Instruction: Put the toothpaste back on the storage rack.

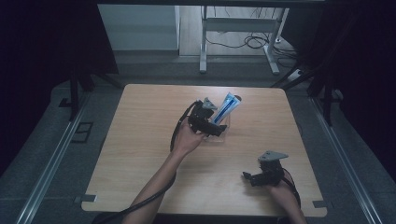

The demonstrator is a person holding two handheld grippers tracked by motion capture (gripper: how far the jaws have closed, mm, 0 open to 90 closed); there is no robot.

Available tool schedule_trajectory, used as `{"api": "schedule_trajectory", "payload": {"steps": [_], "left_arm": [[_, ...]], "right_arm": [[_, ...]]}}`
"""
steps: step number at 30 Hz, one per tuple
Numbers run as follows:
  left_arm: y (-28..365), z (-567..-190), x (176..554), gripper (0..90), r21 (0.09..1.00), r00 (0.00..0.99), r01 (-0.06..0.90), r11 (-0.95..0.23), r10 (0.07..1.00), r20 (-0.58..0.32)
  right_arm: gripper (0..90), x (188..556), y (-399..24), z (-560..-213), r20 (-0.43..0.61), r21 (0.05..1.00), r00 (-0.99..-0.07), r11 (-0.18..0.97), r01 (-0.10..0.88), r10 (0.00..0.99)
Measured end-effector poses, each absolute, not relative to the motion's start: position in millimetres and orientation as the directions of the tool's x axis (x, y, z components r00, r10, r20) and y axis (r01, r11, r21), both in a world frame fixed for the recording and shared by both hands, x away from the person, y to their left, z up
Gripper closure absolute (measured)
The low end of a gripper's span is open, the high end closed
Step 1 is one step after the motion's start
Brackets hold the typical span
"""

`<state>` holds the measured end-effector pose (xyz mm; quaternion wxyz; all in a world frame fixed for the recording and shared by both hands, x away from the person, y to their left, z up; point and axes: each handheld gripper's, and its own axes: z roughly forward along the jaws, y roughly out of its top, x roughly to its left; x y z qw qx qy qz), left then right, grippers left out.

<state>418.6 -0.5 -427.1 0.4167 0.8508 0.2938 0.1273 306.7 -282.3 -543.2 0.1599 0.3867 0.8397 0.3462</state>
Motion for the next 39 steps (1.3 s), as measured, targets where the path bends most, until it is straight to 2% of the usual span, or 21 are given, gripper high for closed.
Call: {"api": "schedule_trajectory", "payload": {"steps": [19,39], "left_arm": [[18,-431,403,6.7,0.791,0.787,0.388,-0.473,0.617,-0.017],[41,-433,386,7.0,0.803,0.788,0.38,-0.459,0.615,-0.021]], "right_arm": [[2.2,307,-282,-543,0.0,0.705,-0.649,0.461,0.54,0.761],[2.2,307,-282,-543,-0.001,0.705,-0.649,0.461,0.539,0.761]]}}
